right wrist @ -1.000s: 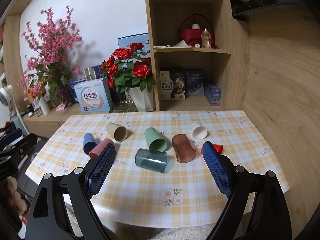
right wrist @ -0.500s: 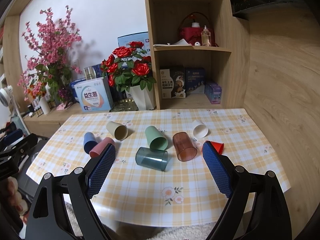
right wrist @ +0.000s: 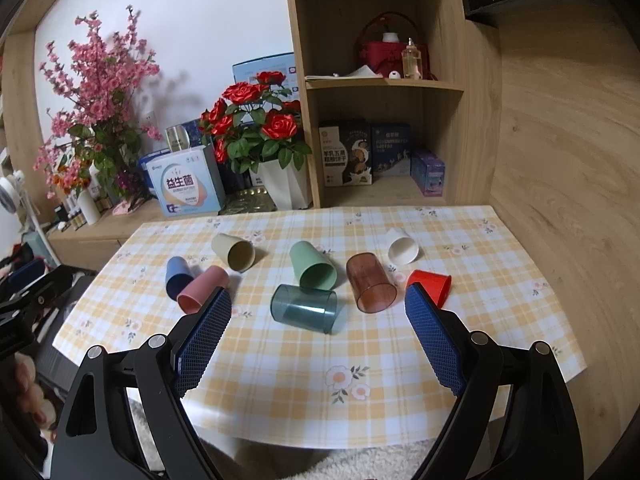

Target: Flip cup upside down

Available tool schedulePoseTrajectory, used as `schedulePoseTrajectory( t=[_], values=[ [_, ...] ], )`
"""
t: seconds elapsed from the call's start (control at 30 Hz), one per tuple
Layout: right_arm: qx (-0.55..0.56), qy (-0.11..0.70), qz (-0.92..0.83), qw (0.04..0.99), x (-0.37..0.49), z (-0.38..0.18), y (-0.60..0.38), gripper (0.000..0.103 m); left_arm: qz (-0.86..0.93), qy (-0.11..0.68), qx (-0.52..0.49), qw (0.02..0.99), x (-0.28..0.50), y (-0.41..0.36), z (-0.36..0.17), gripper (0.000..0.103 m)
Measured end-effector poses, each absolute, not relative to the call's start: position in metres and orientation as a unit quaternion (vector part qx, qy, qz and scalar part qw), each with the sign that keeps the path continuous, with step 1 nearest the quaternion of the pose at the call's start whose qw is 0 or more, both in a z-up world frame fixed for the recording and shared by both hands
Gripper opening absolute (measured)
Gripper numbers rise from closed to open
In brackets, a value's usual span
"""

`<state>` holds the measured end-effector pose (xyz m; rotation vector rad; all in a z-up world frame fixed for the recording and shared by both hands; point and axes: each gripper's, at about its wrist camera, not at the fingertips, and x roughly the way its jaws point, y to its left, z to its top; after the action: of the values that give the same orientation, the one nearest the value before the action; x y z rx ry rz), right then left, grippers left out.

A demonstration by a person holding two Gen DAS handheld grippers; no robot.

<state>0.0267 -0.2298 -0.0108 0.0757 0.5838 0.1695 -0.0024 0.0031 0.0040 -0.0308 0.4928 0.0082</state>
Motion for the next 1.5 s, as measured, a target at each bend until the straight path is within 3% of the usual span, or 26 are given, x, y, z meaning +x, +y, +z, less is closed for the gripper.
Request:
schedulePoseTrajectory(
  t=[0.33,0.73,0.77,0.87,1.2,1.5],
  values=[
    [0.049,0.307,0.085,0.947,0.053,-0.029,-0.233,0.087,0.003,0.293,-0.063,0.954,0.020,0.031,-0.027,0.097],
    [0.083,0.353,0.088,0.928,0.112,-0.084,-0.249,0.089,0.040,0.405,-0.158,0.900,0.083,0.093,-0.092,0.096],
    [0.084,0.356,0.087,0.927,0.115,-0.087,-0.250,0.089,0.037,0.411,-0.169,0.895,0.090,0.096,-0.095,0.093],
    [0.087,0.369,0.086,0.921,0.127,-0.100,-0.255,0.089,0.017,0.437,-0.216,0.873,0.122,0.100,-0.101,0.083],
    [0.087,0.404,0.077,0.907,0.164,-0.127,-0.269,0.089,0.014,0.518,-0.341,0.784,0.315,0.097,-0.140,0.084],
    [0.099,0.414,0.054,0.903,0.188,-0.136,-0.291,0.089,0.074,0.563,-0.370,0.735,0.390,0.104,-0.197,0.084]
  ],
)
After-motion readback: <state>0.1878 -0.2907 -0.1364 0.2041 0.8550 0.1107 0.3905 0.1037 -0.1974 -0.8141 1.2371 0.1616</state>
